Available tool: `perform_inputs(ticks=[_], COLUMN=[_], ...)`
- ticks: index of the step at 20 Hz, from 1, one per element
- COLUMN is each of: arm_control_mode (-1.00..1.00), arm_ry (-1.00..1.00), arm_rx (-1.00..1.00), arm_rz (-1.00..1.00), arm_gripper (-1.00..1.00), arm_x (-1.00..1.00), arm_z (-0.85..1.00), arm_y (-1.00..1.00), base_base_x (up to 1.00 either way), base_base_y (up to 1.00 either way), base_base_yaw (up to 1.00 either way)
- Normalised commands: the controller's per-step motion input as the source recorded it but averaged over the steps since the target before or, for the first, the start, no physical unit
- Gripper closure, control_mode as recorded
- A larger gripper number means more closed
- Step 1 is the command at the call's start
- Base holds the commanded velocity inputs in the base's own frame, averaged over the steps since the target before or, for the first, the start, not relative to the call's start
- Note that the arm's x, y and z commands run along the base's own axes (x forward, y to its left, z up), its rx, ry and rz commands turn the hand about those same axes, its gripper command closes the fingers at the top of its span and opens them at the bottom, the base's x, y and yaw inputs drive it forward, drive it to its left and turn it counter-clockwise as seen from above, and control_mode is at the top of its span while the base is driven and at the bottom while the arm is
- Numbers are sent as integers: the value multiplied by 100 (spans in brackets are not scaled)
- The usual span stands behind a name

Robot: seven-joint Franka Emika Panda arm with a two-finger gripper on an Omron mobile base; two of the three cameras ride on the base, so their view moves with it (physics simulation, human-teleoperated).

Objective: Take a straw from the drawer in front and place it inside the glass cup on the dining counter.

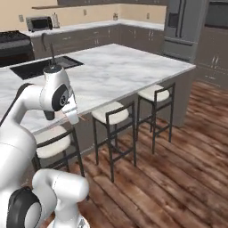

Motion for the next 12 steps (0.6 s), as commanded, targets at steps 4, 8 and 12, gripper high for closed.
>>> perform_inputs(ticks=[4,8,12], arm_control_mode=[100,100,100], arm_ry=[0,0,0], arm_rx=[0,0,0], arm_rz=[0,0,0], arm_gripper=[100,100,100], arm_x=[0,0,0], arm_z=[0,0,0], arm_y=[0,0,0], base_base_x=[81,81,90], base_base_y=[-51,-50,-44], base_base_yaw=[58,57,56])
